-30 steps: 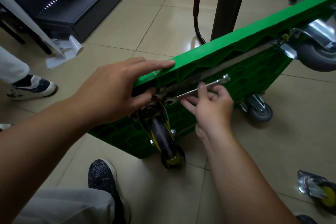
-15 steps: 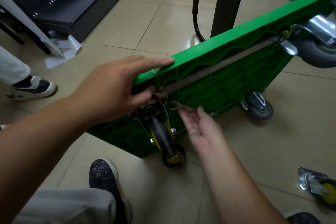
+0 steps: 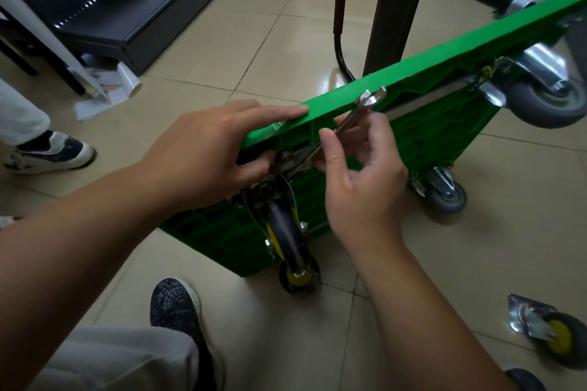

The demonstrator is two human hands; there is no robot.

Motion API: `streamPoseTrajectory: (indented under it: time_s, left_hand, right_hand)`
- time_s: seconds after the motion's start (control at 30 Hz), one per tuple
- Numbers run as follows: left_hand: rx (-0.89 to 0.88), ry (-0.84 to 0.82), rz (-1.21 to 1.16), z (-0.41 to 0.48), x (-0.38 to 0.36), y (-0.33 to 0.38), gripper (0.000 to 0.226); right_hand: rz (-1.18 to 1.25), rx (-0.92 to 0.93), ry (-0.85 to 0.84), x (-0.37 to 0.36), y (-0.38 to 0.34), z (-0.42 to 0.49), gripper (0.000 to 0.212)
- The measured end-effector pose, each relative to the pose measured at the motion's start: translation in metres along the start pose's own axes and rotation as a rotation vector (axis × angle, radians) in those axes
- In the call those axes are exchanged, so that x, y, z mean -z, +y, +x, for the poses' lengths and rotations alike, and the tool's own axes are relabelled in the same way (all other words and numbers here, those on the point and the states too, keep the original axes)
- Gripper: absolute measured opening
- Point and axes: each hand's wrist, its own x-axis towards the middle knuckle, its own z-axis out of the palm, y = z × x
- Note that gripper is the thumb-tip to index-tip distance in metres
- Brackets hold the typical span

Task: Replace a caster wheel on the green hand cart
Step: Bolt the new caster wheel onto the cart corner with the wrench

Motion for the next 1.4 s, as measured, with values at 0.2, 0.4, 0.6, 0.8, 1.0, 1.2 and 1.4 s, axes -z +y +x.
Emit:
streamPoseTrajectory:
  time_s: [0.2,0.4,0.6,0.8,1.0,1.2,1.4]
  left_hand:
    - [0.012,-0.014,0.009,0.001,0.001,0.000,0.068]
    - [0.009,-0.013,-0.001,0.001,0.000,0.000,0.068]
    - [0.010,-0.005,0.004,0.000,0.001,0.000,0.068]
    - [0.012,-0.009,0.017,0.000,0.001,0.001,0.068]
    - [0.003,-0.006,0.018,0.000,0.000,0.000,0.067]
    - [0.008,-0.014,0.022,0.000,0.000,0.000,0.067]
    - [0.006,-0.012,0.009,0.000,0.001,0.001,0.067]
  right_hand:
    - [0.007,-0.071,0.004,-0.006,0.004,0.003,0.012]
    - [0.009,-0.115,0.010,-0.011,0.007,0.004,0.010]
    - [0.057,-0.175,0.080,-0.013,0.009,-0.003,0.012]
    - [0.311,-0.426,0.141,-0.011,0.021,0.002,0.014]
    - [0.596,-0.838,0.323,-0.016,0.041,-0.005,0.011]
    - [0.866,-1.152,0.302,-0.016,0.052,-0.007,0.011]
    - [1.057,-1.355,0.272,-0.022,0.066,-0.012,0.035]
